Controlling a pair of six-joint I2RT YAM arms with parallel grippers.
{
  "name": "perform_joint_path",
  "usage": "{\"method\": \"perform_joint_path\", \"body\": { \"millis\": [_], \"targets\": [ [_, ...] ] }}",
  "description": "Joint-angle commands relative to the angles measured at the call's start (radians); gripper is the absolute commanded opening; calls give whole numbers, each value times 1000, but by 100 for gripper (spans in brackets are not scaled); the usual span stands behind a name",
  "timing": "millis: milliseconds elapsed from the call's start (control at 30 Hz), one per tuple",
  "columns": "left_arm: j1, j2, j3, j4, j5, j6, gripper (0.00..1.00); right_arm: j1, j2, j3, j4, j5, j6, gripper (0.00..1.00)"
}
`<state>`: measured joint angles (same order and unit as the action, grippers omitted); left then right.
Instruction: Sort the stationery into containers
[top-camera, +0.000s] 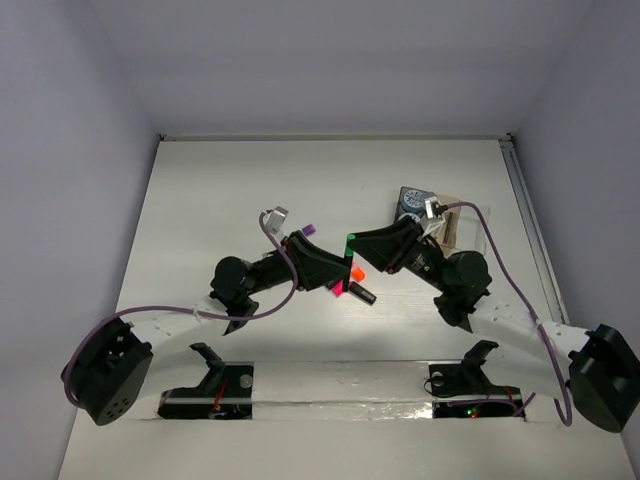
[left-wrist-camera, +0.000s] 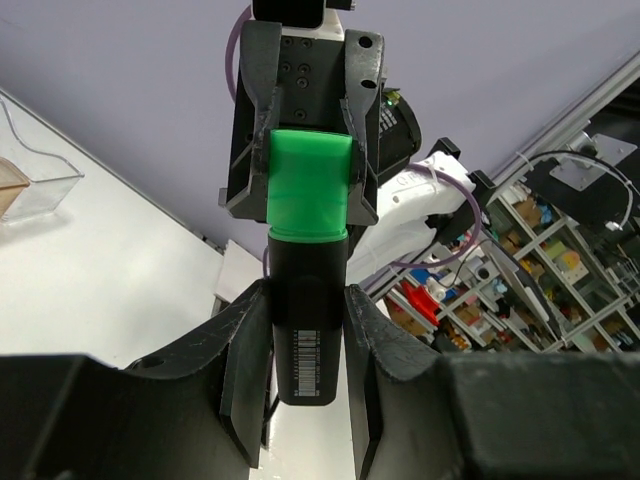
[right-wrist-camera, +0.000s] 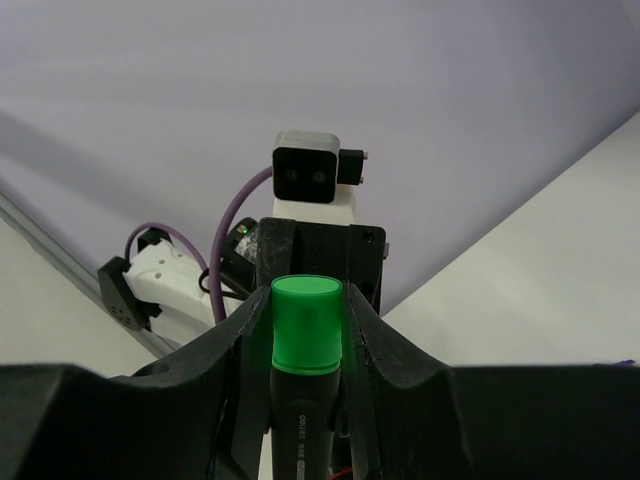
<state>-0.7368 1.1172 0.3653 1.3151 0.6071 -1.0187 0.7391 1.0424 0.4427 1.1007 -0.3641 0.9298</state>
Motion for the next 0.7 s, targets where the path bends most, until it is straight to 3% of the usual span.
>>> {"method": "perform_joint_path", "body": {
  "millis": [0,167,433,667],
  "targets": [
    [42,-31,41,349,-122,9,0,46,-70,33,-71,-187,-49,19],
    [60,-51,50,325,-124,28,0,46,-110,48,-188,-213,-78,19],
    [60,-25,80,335,-142,37,0,82,-76,30,-139,-207,-80,18],
    [106,-39,130,314,-130,52,0,141,-94,21,-220,-145,-151,16]
  ]
}}
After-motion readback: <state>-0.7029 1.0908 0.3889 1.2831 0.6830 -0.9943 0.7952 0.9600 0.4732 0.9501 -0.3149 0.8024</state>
